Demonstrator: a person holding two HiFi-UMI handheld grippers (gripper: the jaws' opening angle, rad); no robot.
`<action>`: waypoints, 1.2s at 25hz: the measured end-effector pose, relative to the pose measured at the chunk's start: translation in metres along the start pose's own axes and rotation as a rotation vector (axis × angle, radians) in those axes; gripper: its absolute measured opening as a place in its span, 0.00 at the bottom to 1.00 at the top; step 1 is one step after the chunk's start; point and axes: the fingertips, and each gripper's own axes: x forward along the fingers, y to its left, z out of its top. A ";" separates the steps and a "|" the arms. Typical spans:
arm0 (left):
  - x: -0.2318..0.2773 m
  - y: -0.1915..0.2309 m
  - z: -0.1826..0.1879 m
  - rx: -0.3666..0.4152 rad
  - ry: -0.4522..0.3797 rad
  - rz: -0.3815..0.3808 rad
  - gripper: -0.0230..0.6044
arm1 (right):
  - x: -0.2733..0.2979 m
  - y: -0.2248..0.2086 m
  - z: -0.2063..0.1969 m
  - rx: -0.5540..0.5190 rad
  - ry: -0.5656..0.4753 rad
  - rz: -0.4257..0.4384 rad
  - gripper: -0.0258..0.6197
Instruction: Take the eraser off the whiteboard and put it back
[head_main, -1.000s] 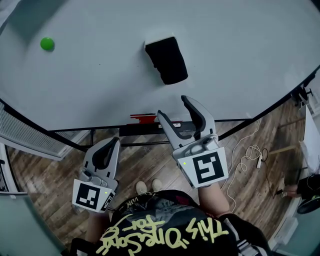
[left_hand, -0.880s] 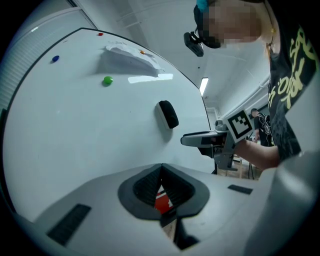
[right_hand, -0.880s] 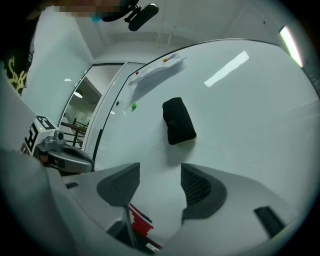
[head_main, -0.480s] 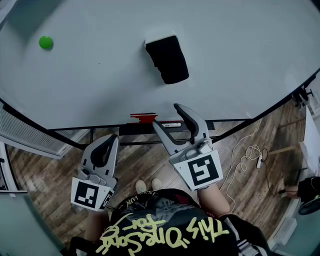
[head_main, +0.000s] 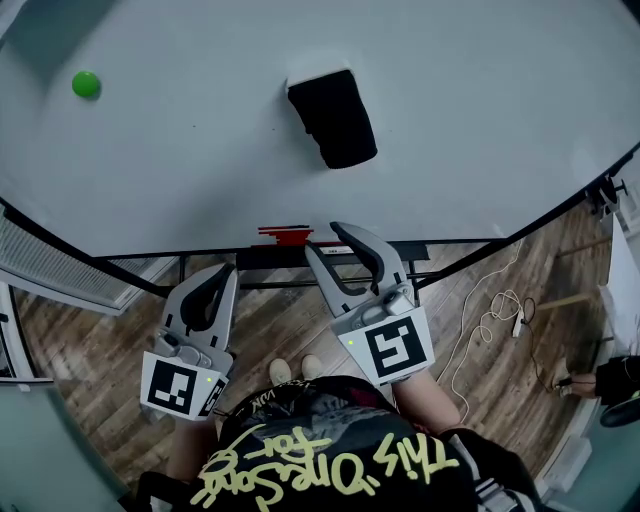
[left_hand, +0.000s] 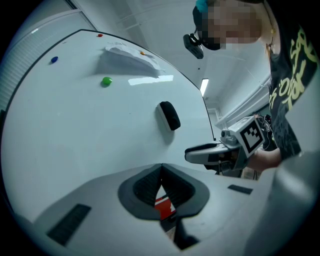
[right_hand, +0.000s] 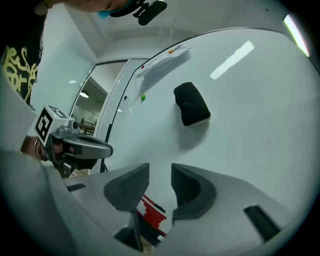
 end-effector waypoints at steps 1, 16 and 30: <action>0.001 0.000 0.000 0.000 0.001 -0.001 0.05 | 0.001 0.001 -0.001 -0.001 0.002 0.003 0.25; 0.020 -0.016 0.002 0.009 -0.007 0.005 0.05 | -0.001 -0.001 -0.008 0.035 -0.005 0.058 0.12; 0.020 -0.034 0.000 -0.005 -0.033 0.067 0.05 | -0.013 0.005 -0.012 0.070 -0.050 0.149 0.07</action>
